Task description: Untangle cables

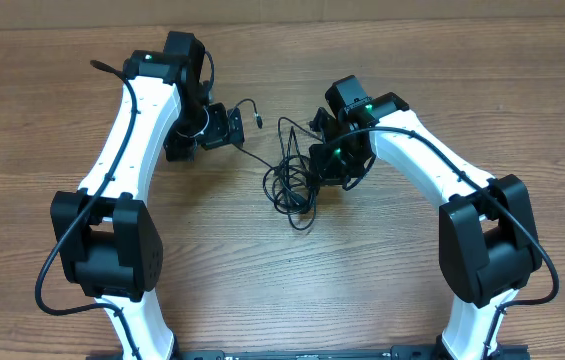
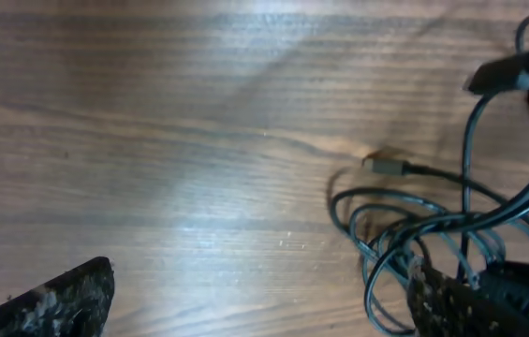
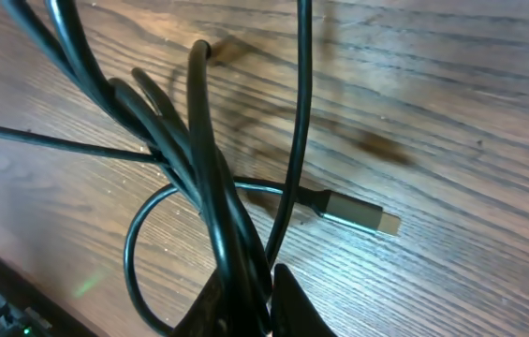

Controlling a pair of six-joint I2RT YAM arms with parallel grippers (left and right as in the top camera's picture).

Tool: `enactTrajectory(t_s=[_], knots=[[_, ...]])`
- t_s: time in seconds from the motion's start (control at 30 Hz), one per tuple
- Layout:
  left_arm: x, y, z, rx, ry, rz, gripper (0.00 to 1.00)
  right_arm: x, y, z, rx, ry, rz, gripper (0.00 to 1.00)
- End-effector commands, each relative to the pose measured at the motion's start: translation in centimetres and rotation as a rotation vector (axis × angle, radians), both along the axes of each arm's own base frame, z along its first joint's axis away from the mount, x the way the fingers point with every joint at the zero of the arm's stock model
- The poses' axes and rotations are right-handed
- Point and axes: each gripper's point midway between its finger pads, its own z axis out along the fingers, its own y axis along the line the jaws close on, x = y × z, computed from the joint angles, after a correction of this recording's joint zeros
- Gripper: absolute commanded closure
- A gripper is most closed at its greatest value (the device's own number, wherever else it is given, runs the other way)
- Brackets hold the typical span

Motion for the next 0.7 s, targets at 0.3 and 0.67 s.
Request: enactTrajectory(t_s=[0.3, 0.67], knots=[[5.6, -6.4, 8.8, -0.796, -0.266, -0.103, 0.0, -0.4, -0.5, -0.5, -0.036, 0.021, -0.017, 0.88], [5.0, -0.8, 4.5, -0.531, -0.149, 0.096, 0.01, -0.3, -0.6, -0.5, -0.038, 0.016, -0.017, 0.87]])
